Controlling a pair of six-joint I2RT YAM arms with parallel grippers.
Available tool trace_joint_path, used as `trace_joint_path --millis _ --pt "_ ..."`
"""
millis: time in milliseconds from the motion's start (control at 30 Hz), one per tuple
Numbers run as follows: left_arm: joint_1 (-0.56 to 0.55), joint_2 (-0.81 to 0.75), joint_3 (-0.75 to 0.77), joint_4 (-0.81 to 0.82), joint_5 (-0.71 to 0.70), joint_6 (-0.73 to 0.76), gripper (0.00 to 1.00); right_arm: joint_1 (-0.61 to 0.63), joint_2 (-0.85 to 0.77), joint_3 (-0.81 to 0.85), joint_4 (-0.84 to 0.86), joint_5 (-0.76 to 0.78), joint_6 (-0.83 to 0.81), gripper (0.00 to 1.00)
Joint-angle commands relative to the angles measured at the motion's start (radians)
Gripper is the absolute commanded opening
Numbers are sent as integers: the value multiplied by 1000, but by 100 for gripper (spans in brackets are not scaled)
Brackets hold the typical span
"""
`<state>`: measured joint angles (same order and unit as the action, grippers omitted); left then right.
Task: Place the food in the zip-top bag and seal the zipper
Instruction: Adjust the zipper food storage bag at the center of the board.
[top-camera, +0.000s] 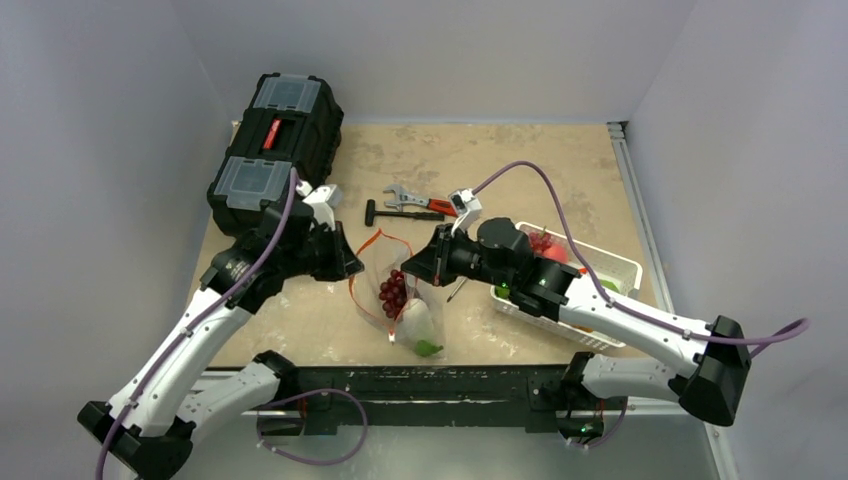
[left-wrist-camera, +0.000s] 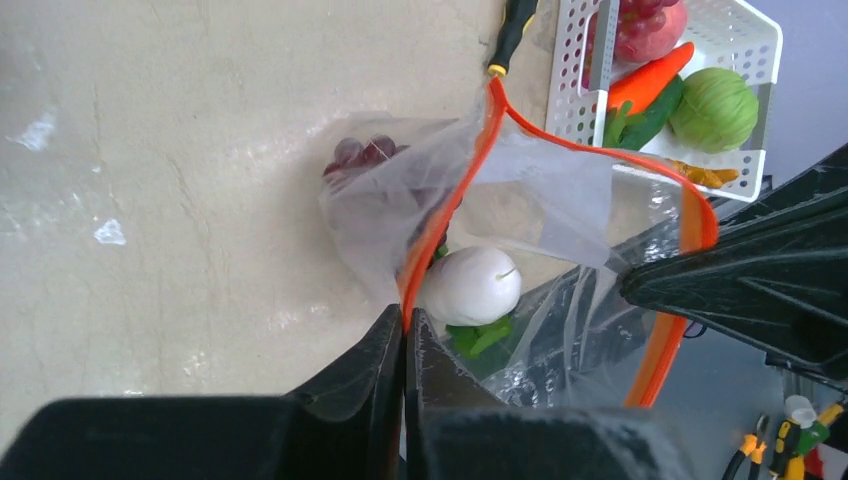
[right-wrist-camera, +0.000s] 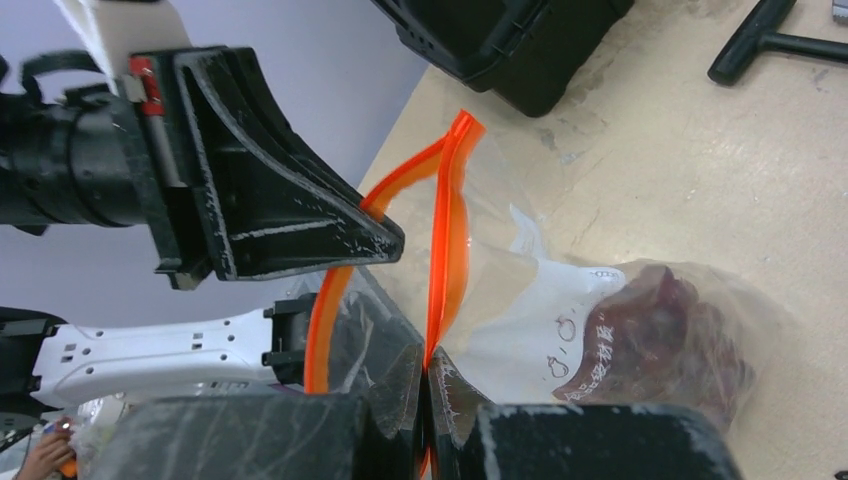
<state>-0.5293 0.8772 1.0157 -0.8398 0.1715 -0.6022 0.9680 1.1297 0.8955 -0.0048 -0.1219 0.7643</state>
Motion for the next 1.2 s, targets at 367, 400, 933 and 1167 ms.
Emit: trace_joint_path --millis 367,400,933,1167 --pt "40 350 437 -156 -109 360 0 2 105 101 52 57 -74 0" --pt "41 357 432 -146 -101 373 0 1 116 107 40 64 -83 0" --pt "83 263 204 40 -34 397 0 1 6 205 -283 318 -230 63" --pt "83 244 197 37 -62 397 0 -4 -82 174 -398 676 -196 71"
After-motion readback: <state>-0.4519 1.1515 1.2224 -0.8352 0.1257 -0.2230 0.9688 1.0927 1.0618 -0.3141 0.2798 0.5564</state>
